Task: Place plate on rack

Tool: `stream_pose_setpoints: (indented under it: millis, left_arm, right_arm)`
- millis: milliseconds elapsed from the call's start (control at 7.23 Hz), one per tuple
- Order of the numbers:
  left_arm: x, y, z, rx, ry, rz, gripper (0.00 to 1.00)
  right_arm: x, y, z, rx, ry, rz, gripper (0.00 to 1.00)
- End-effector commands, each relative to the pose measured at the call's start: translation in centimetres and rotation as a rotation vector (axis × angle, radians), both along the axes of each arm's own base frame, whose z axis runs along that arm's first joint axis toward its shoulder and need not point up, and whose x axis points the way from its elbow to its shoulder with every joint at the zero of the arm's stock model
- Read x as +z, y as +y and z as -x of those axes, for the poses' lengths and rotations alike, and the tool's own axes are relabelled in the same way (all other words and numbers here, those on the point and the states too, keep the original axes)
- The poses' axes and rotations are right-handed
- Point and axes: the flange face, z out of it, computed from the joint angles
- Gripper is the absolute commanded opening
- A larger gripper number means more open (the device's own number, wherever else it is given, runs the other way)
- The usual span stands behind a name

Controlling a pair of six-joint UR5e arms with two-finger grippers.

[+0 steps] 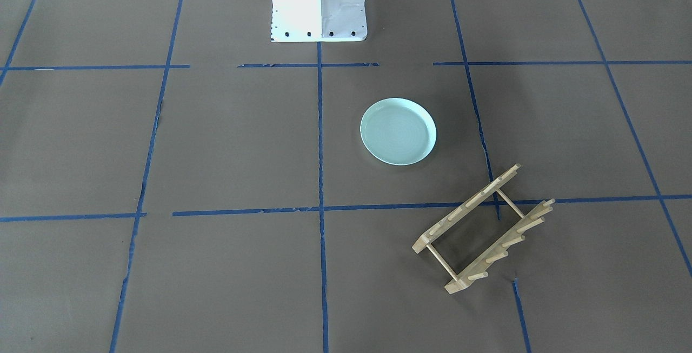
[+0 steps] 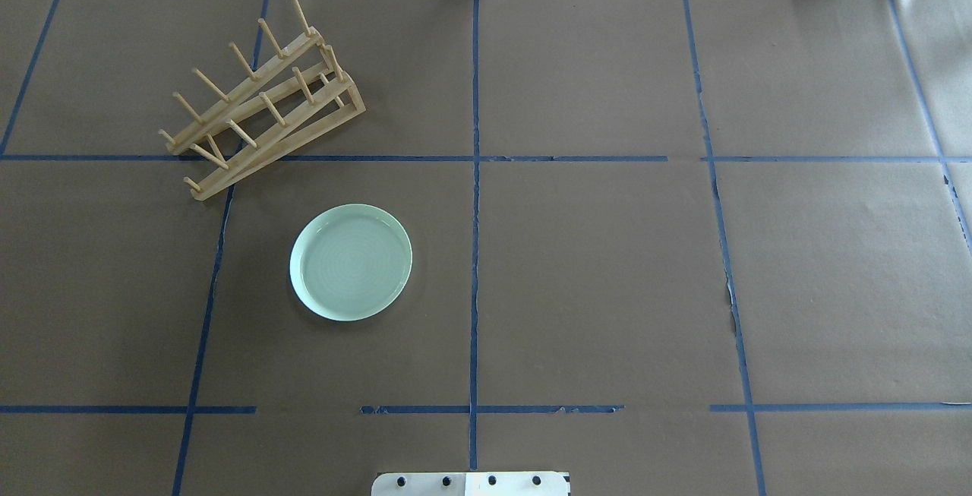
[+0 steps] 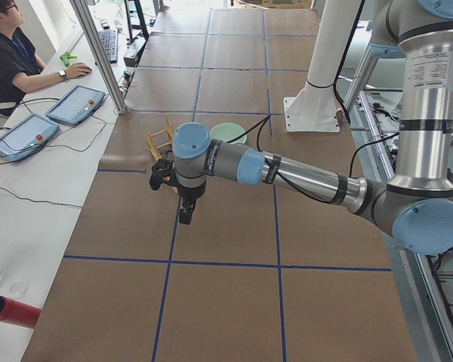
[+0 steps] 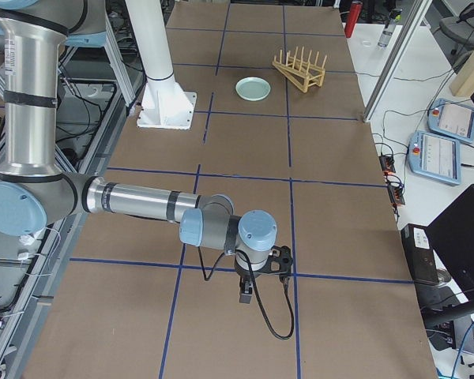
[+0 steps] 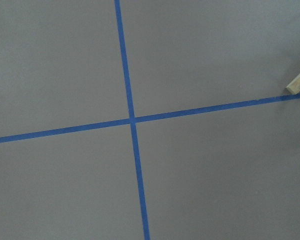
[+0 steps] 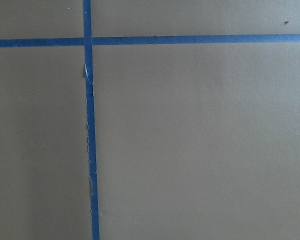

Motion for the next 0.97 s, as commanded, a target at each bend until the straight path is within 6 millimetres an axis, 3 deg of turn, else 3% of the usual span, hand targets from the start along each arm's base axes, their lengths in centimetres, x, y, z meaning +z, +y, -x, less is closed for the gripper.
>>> stream_pose_setpoints:
  millis: [0, 277, 415, 691, 830]
  left_arm:
    - [-10.2, -0.6, -9.4, -0.058, 0.1, 0.043, 1.0]
    - [-21.1, -1.6, -21.9, -0.137, 0.178, 0.157, 1.0]
    - [-24.1, -0.4, -29.1, -0.172, 0.178, 0.226, 1.0]
    - [-27.1, -0.8, -41.8, -0.241, 0.112, 0.35, 1.0]
    - [-28.6, -1.4, -45.8, -0.249, 0.028, 0.395, 1.0]
  right_arm:
    - [-0.1, 0.0, 0.1, -0.001, 0.0, -0.001, 1.0]
    - [0.0, 0.0, 0.0, 0.0, 0.0, 0.0, 1.0]
    - [-0.1, 0.0, 0.1, -0.001, 0.0, -0.001, 1.0]
    - [-0.1, 0.0, 0.0, 0.0, 0.0, -0.001, 1.0]
    - [-0.1, 0.0, 0.1, -0.001, 0.0, -0.001, 1.0]
